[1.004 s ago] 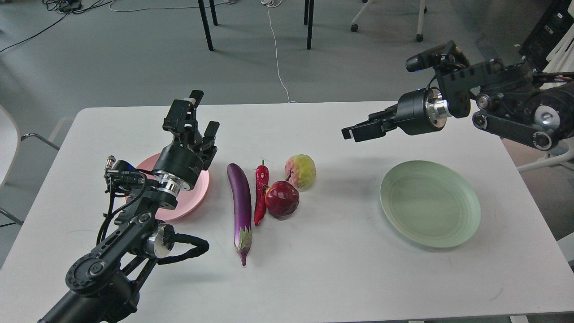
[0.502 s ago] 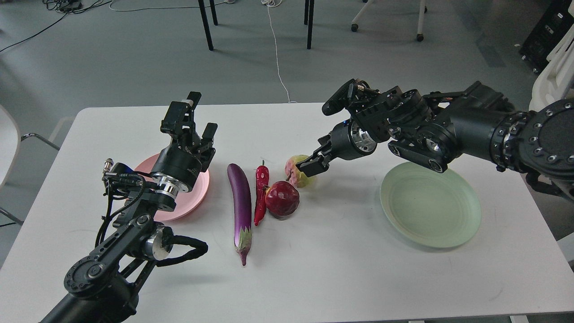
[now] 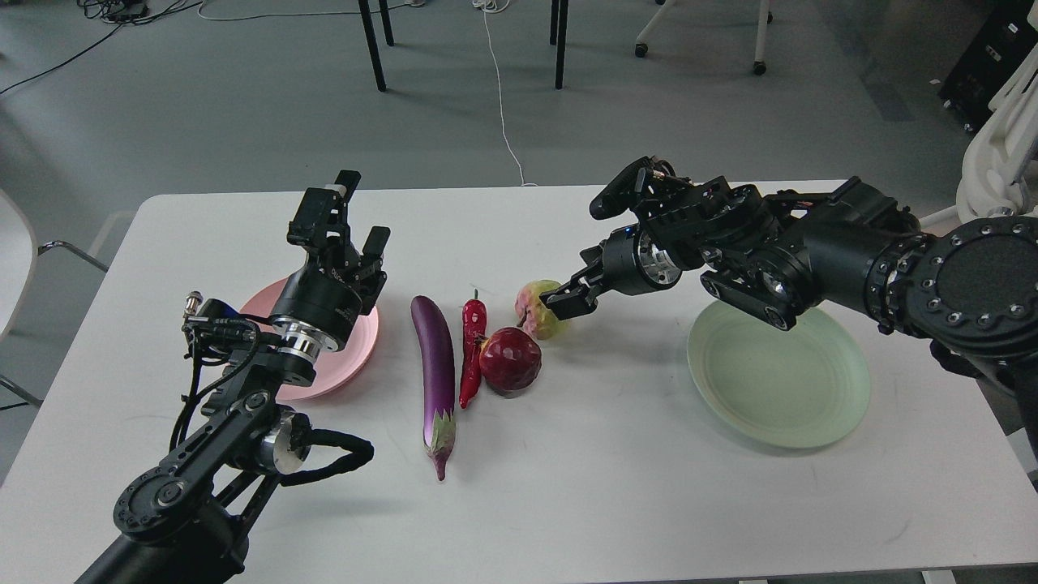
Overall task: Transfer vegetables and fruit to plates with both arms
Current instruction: 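Close the right gripper on the peach and lift it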
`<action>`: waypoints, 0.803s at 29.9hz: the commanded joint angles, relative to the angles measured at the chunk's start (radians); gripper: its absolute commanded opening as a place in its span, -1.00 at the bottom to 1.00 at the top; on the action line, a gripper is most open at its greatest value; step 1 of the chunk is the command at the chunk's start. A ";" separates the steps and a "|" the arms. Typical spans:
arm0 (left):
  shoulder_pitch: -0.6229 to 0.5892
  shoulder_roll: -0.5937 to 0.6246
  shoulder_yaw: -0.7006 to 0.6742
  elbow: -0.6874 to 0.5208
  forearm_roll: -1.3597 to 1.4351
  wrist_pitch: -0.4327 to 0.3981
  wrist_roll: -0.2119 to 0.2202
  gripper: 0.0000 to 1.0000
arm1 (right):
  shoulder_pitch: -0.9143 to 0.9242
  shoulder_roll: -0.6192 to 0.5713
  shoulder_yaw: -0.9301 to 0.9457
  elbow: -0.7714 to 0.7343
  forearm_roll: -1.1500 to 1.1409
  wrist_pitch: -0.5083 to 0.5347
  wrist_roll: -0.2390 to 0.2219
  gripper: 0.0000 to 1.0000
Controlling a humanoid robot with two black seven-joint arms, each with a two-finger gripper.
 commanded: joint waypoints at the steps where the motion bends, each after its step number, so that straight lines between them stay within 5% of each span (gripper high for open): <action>1: 0.000 0.000 -0.001 -0.002 0.000 0.000 -0.002 0.97 | -0.007 0.000 0.007 0.001 0.007 -0.014 0.000 0.93; 24: 0.011 0.000 -0.001 -0.002 0.000 -0.001 -0.002 0.97 | -0.095 0.000 0.054 -0.001 0.036 -0.118 0.000 0.93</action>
